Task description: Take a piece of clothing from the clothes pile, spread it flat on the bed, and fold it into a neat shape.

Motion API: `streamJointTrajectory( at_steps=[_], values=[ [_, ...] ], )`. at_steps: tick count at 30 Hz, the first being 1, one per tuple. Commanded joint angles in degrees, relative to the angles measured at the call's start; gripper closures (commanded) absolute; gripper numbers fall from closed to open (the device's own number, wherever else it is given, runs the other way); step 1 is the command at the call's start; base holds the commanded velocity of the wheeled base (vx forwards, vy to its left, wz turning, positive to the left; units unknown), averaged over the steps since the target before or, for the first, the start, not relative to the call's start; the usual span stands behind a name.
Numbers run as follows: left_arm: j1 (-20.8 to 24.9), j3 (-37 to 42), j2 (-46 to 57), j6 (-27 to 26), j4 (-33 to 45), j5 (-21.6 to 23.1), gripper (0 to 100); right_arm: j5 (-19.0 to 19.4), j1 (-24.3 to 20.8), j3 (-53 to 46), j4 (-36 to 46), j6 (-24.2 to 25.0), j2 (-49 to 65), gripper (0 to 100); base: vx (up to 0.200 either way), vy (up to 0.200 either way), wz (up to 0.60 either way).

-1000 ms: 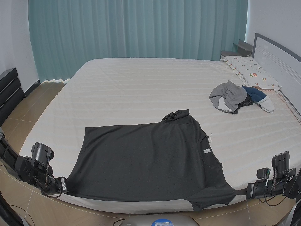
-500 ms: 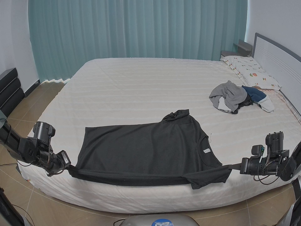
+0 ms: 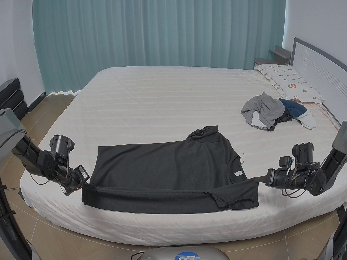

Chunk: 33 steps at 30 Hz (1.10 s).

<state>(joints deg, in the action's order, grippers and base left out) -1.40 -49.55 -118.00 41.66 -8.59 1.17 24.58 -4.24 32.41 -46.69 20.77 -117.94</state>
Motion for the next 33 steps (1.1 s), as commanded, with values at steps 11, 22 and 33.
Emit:
streamJointTrajectory(
  at_steps=[11,22,33],
  values=[
    [0.4,-8.0,-9.7,2.6,0.2,0.1,100,-1.2,-1.3,7.8,-0.9,5.3,-10.5,100,0.000,0.000,0.00],
    [0.5,-10.6,-11.6,3.9,0.2,0.0,100,-1.1,-1.3,10.1,-1.5,6.4,-14.0,100,0.000,0.000,0.00],
    [1.1,-11.0,-12.2,3.7,0.7,-0.6,100,-1.3,-2.1,11.6,-1.4,6.4,-15.6,100,0.000,0.000,0.00]
  ],
)
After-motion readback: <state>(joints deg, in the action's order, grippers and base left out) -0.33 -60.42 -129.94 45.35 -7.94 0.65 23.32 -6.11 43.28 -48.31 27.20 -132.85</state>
